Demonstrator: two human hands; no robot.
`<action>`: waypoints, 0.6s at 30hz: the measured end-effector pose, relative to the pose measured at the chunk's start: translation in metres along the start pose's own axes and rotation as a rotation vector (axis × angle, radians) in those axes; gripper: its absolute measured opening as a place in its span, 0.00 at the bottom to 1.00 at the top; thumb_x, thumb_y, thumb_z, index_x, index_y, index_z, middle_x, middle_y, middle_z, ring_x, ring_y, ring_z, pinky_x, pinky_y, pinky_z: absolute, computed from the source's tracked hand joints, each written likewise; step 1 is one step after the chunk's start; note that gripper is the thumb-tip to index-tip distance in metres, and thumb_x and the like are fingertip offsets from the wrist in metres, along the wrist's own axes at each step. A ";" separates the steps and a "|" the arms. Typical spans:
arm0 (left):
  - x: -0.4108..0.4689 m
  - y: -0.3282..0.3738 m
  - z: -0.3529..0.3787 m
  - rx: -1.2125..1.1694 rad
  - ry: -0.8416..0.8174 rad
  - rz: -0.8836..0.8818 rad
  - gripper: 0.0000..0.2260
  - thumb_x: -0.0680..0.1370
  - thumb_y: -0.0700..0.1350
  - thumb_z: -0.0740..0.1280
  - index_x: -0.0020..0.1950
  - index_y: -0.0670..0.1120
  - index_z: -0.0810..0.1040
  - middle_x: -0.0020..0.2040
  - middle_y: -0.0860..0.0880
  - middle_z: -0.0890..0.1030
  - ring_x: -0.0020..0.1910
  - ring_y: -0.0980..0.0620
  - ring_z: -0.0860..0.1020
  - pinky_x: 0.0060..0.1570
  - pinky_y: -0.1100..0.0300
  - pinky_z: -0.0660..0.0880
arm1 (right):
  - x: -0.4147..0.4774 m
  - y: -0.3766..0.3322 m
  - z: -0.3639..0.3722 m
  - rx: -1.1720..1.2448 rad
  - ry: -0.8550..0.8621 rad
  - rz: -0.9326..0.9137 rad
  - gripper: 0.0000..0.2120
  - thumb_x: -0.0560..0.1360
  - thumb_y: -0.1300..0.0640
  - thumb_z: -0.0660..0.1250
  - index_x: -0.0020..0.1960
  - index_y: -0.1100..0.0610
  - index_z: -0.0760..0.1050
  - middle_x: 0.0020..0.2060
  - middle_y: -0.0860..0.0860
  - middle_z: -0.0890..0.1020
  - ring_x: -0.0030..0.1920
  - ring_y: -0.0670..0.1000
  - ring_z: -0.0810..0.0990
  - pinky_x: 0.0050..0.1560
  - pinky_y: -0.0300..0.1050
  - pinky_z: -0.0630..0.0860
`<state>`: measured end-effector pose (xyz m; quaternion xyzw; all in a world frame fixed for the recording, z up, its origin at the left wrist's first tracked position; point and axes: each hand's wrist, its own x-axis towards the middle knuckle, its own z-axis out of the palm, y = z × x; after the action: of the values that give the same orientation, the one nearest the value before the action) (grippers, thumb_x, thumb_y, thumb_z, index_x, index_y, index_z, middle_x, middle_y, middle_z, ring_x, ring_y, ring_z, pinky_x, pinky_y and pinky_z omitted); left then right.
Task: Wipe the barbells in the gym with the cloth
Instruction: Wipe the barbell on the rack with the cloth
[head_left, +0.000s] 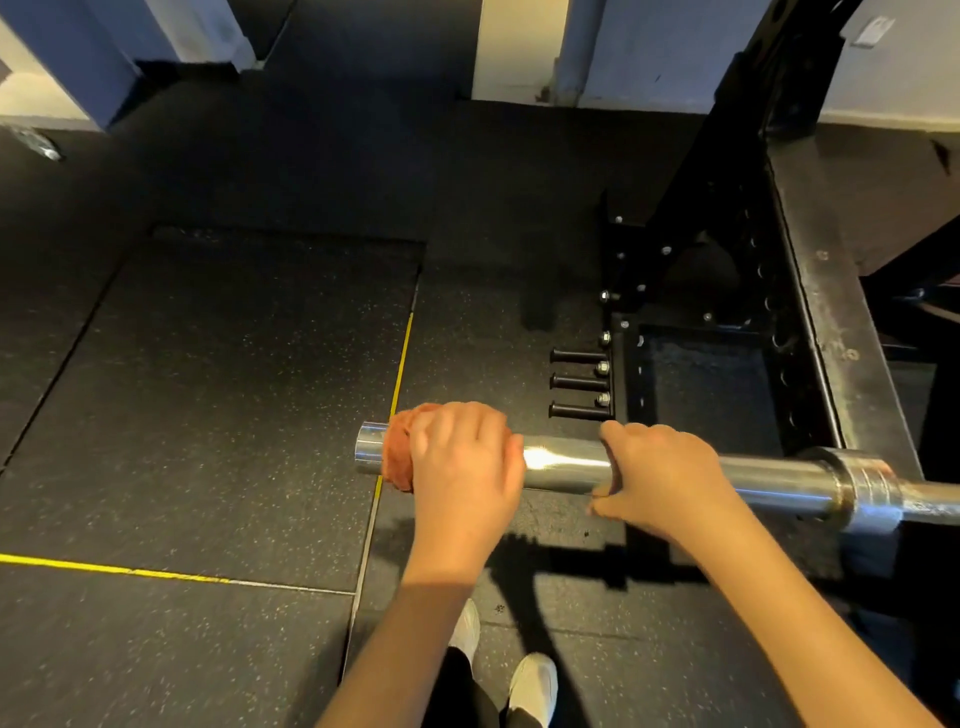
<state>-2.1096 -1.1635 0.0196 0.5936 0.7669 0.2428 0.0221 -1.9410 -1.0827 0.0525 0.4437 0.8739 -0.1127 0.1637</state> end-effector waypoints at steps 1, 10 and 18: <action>-0.002 0.006 0.001 -0.037 -0.015 0.037 0.10 0.75 0.47 0.61 0.47 0.45 0.81 0.45 0.50 0.81 0.47 0.47 0.77 0.53 0.52 0.65 | 0.008 -0.004 -0.007 0.036 -0.125 -0.001 0.26 0.71 0.39 0.71 0.62 0.50 0.68 0.53 0.48 0.79 0.52 0.50 0.77 0.51 0.45 0.75; 0.010 -0.024 -0.016 0.129 -0.121 -0.154 0.14 0.75 0.55 0.60 0.41 0.48 0.80 0.41 0.51 0.76 0.49 0.46 0.75 0.61 0.46 0.65 | 0.007 -0.012 0.036 -0.066 0.399 -0.088 0.23 0.57 0.48 0.82 0.45 0.56 0.77 0.32 0.51 0.78 0.30 0.52 0.76 0.30 0.44 0.73; 0.007 -0.026 -0.011 0.087 -0.071 -0.014 0.13 0.76 0.54 0.60 0.40 0.46 0.75 0.39 0.48 0.76 0.43 0.45 0.73 0.51 0.50 0.66 | 0.005 -0.018 0.062 -0.081 0.736 -0.039 0.18 0.60 0.61 0.80 0.47 0.61 0.78 0.35 0.55 0.78 0.34 0.55 0.78 0.37 0.49 0.76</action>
<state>-2.1385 -1.1653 0.0208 0.5968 0.7797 0.1879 0.0251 -1.9463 -1.1108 -0.0056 0.4308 0.8864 0.0859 -0.1461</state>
